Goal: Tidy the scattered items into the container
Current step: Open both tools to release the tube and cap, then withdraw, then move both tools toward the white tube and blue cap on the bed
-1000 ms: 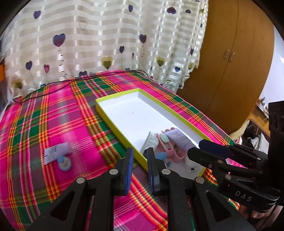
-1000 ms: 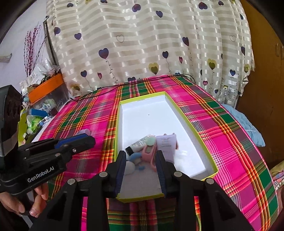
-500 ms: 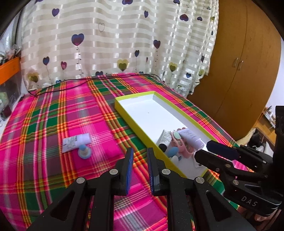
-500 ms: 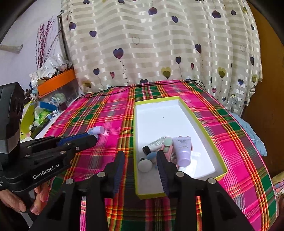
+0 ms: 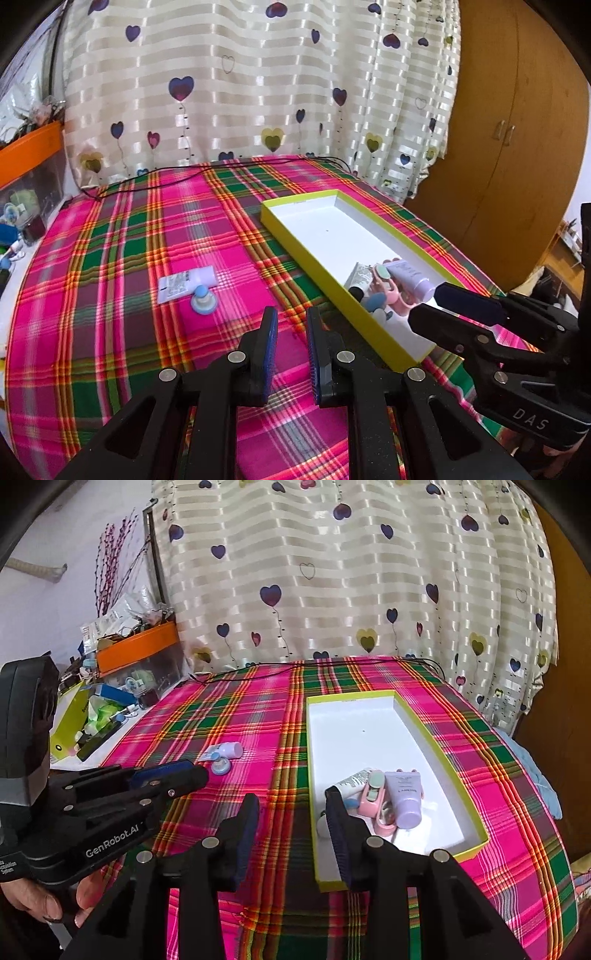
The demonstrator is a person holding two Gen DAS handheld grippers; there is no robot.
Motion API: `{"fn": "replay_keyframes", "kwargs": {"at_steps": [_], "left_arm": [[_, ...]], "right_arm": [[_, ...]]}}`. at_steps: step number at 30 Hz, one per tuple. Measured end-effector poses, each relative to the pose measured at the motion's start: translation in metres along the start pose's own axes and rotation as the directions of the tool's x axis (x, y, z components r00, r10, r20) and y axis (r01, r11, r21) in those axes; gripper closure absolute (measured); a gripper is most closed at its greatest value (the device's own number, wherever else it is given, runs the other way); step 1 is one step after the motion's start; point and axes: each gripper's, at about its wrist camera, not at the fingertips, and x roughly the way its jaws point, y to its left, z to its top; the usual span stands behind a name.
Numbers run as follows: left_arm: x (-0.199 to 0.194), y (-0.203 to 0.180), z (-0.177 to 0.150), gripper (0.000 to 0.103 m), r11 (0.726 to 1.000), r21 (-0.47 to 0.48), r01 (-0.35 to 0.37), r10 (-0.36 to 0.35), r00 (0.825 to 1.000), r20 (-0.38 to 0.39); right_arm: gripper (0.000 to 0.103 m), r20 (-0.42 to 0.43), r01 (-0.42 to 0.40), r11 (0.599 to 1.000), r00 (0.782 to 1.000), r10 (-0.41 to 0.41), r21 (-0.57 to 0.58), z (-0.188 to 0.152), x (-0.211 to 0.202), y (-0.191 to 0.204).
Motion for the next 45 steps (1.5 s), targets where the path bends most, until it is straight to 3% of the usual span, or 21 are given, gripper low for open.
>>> {"fn": "replay_keyframes", "kwargs": {"at_steps": [10, 16, 20, 26, 30, 35, 45], "left_arm": [[-0.010, 0.013, -0.003, 0.087, 0.997, -0.015, -0.074, 0.074, 0.997, 0.037], [-0.017, 0.024, -0.007, 0.087, 0.995, -0.018, -0.102, 0.103, 0.992, 0.077], [-0.017, 0.027, -0.010, 0.087, 0.993, 0.006, -0.121, 0.121, 0.991, 0.060], [-0.016, 0.030, -0.017, 0.087, 0.996, 0.016, -0.093, 0.093, 0.995, 0.020], [-0.018, 0.038, -0.021, 0.087, 0.998, -0.028, -0.064, 0.064, 0.998, 0.009], [-0.019, 0.048, -0.025, 0.087, 0.993, -0.059, -0.102, 0.102, 0.995, 0.004], [-0.022, 0.058, -0.031, 0.087, 0.991, -0.105, -0.078, 0.078, 0.997, -0.006]], "right_arm": [[0.063, 0.052, -0.022, 0.999, 0.998, 0.025, -0.049, 0.002, -0.004, 0.015], [0.061, 0.043, -0.030, 0.998, 0.999, 0.033, -0.060, 0.001, -0.001, 0.021], [0.059, 0.033, -0.042, 0.997, 0.998, 0.045, -0.070, 0.000, 0.002, 0.027], [0.058, 0.006, -0.088, 0.995, 0.996, 0.089, -0.051, -0.002, 0.006, 0.030], [0.058, -0.018, -0.116, 0.993, 0.993, 0.116, -0.033, -0.003, 0.010, 0.031], [0.058, -0.040, -0.132, 0.991, 0.991, 0.131, -0.029, -0.005, 0.014, 0.035], [0.058, -0.071, -0.150, 0.987, 0.987, 0.146, -0.052, -0.009, 0.019, 0.044]]}}
